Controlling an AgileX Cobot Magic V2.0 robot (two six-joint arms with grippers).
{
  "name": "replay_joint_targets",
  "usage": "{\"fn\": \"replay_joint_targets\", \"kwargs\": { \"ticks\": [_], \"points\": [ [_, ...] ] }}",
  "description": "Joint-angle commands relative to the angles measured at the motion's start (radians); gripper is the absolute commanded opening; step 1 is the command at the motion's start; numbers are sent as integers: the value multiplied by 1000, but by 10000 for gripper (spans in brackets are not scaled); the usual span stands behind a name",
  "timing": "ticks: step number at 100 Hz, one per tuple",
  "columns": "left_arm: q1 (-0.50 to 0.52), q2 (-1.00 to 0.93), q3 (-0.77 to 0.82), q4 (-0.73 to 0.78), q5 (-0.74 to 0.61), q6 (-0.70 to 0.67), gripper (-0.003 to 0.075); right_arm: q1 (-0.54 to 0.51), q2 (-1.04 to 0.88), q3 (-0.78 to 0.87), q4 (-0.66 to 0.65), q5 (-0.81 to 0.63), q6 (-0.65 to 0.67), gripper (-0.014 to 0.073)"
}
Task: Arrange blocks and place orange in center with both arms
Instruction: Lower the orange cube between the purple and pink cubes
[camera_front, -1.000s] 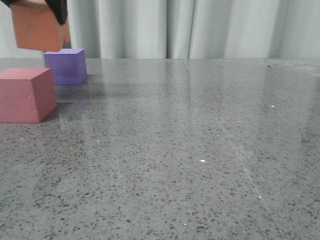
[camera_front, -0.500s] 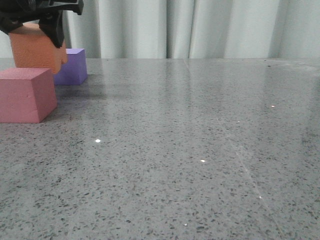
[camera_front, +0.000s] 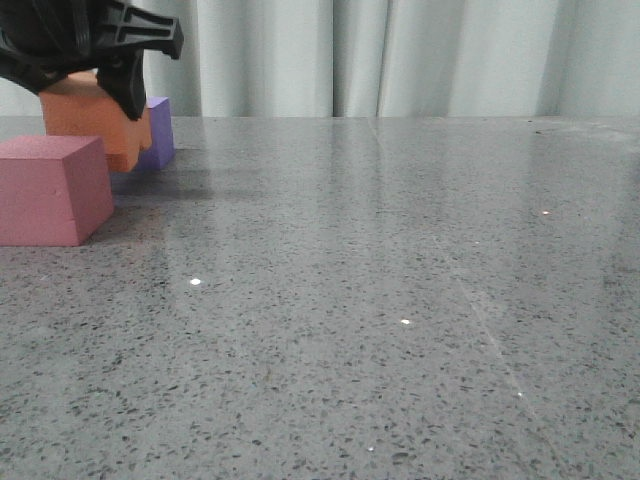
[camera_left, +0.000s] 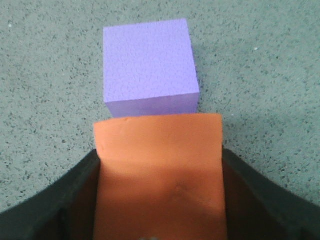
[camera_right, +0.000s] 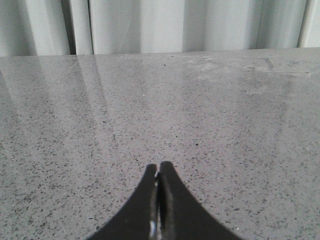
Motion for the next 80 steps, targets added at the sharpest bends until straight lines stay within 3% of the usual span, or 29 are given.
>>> {"fn": "replay_joint_targets", "kwargs": {
  "ticks": [1, 80],
  "points": [
    [2, -22, -24, 22, -42, -7, 272, -6, -24, -13, 2, -85, -9, -67],
    [2, 2, -24, 25, -11, -9, 272, -6, -24, -13, 2, -85, -9, -67]
  ]
}}
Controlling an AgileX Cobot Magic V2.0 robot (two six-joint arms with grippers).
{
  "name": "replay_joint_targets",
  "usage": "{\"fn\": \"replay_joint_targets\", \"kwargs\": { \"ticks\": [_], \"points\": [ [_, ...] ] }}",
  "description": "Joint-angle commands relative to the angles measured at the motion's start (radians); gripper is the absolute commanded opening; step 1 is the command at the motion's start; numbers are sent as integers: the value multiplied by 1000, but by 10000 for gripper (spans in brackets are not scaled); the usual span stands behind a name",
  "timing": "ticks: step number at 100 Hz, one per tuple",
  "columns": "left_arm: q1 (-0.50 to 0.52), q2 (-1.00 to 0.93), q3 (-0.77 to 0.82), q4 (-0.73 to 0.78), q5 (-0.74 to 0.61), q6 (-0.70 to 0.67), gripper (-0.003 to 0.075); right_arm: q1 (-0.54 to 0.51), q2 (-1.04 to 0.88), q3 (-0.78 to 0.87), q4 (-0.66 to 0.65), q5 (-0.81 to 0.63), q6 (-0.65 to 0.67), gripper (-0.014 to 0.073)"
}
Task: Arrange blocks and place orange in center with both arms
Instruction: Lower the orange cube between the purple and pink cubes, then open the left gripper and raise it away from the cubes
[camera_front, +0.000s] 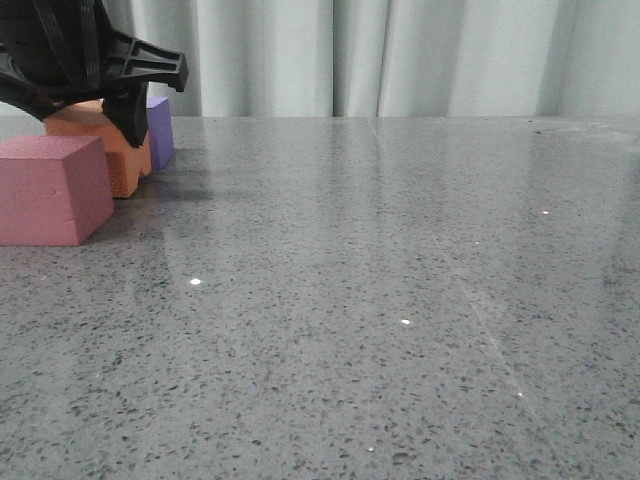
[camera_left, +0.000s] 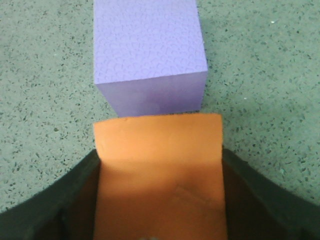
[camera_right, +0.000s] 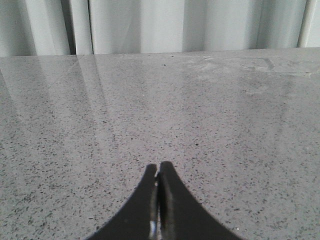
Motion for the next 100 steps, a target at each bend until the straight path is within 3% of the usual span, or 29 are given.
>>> {"fn": "replay_joint_targets", "kwargs": {
  "ticks": [1, 32, 42, 54, 59, 100],
  "points": [
    [2, -39, -24, 25, -23, -9, 272, -6, -24, -13, 2, -85, -9, -67],
    [2, -39, -24, 6, -20, -5, 298, -6, -24, -13, 2, -85, -9, -67],
    [2, -39, -24, 6, -33, 0, 415, -6, -24, -13, 2, -85, -9, -67],
    [2, -39, -26, 4, -43, 0, 627, -6, -24, -13, 2, -85, -9, -67],
    [2, -39, -26, 4, -45, 0, 666, -6, -24, -13, 2, -85, -9, -67],
    [2, -186, -26, -8, -35, 26, 672, -6, -24, -13, 2, -85, -9, -67]
  ]
}}
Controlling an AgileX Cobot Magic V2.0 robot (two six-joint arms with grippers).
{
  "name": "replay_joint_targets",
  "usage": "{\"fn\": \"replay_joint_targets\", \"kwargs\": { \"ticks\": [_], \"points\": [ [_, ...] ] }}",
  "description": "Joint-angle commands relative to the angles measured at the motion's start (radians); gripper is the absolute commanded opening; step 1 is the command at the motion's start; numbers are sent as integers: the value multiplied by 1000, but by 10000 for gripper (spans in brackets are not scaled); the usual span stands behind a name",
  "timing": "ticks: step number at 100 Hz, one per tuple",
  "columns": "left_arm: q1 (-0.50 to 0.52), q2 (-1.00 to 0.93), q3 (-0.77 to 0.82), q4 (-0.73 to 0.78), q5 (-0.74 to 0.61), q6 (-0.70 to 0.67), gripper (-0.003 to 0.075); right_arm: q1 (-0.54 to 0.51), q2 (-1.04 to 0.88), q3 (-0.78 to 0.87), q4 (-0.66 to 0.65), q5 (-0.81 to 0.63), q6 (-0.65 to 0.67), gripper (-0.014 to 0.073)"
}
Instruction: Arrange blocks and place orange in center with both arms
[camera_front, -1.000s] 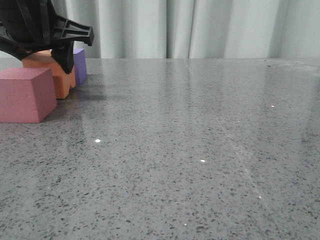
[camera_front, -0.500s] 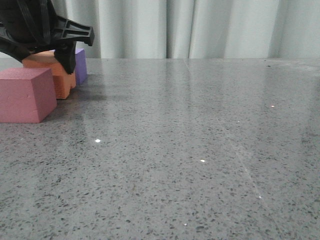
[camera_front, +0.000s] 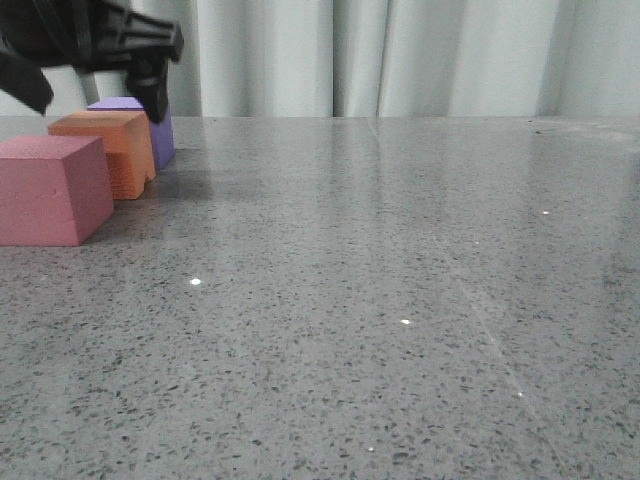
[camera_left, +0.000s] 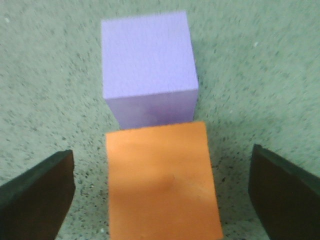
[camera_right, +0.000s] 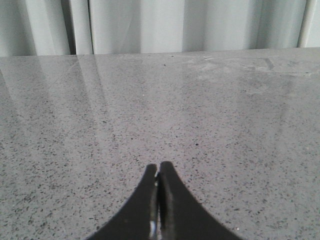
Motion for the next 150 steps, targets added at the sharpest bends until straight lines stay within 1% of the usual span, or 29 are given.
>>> {"fn": "replay_joint_targets", "kwargs": {
  "ticks": [1, 26, 33, 40, 47, 54, 66, 71, 79, 81, 82, 85, 98, 111, 150],
  "points": [
    [2, -115, -26, 14, -31, 5, 672, -6, -24, -13, 2, -85, -9, -67],
    [2, -351, 2, 31, -27, 76, 667, -6, -24, -13, 2, -85, -9, -67],
    [2, -414, 38, 41, -27, 82, 640, -6, -24, -13, 2, -85, -9, -67],
    [2, -487, 89, 63, -29, 88, 594, -6, -24, -13, 2, -85, -9, -67],
    [2, -562, 153, 87, -33, 90, 530, -6, -24, -13, 2, -85, -9, -67],
    [2, -640, 224, 109, -41, 90, 446, -6, -24, -13, 2, -85, -9, -67],
    [2, -780, 353, 129, -50, 90, 271, -6, -24, -13, 2, -85, -9, -67],
    [2, -834, 397, 129, -50, 90, 183, -6, -24, -13, 2, -85, -9, -67],
    [2, -913, 466, 124, -52, 90, 66, -6, -24, -13, 2, -85, -9, -67],
    [2, -940, 482, 124, -52, 90, 25, -6, -24, -13, 2, -85, -9, -67],
    [2, -940, 482, 124, -52, 90, 25, -6, -24, -13, 2, -85, -9, -67],
    [2, -971, 506, 124, -52, 90, -22, -6, -24, -13, 2, -85, -9, -67],
    [2, -1064, 576, 124, -50, 90, -19, -6, -24, -13, 2, -85, -9, -67],
    [2, -1117, 607, 105, -44, 90, -19, -6, -24, -13, 2, -85, -9, -67],
    [2, -1122, 612, 85, -25, 90, -19, -6, -24, -13, 2, -85, -9, -67]
  ]
}}
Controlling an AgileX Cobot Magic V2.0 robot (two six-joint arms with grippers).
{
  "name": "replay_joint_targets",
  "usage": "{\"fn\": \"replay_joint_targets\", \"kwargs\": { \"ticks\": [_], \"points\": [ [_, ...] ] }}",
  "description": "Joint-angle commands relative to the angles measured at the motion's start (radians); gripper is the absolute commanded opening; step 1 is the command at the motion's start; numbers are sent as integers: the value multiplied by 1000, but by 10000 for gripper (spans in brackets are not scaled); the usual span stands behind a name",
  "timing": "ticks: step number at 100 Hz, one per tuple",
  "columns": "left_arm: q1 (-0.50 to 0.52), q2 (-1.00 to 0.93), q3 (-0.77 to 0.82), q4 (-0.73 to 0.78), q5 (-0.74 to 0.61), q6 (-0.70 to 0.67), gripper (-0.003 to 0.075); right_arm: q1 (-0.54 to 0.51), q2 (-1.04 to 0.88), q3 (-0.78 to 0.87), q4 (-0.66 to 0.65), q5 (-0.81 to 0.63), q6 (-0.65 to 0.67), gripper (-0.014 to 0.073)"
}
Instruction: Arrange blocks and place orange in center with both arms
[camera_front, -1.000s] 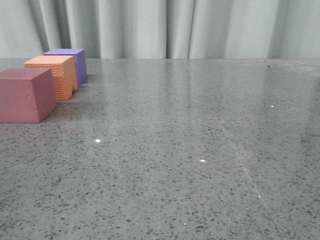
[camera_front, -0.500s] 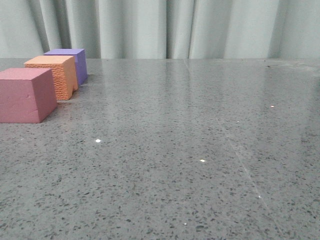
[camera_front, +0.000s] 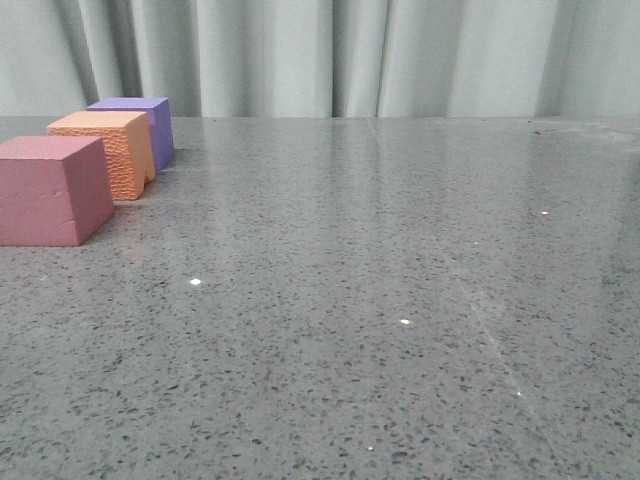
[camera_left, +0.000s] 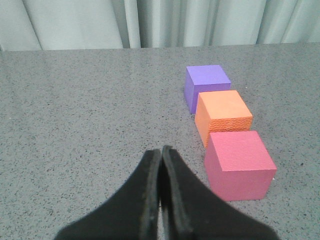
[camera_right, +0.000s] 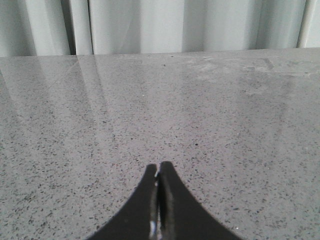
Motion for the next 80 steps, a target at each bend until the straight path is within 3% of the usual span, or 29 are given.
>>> {"fn": "replay_joint_targets", "kwargs": {
  "ticks": [1, 40, 66, 80],
  "points": [
    [2, 5, -27, 19, -48, 3, -19, -6, -24, -13, 2, -85, -9, -67],
    [2, 5, -27, 33, -87, 3, -19, -6, -24, -13, 2, -85, -9, -67],
    [2, -88, 55, -77, -164, 199, -19, -6, -24, -13, 2, -85, -9, -67],
    [2, -175, 152, -75, -241, 205, -19, -6, -24, -13, 2, -85, -9, -67]
  ]
}}
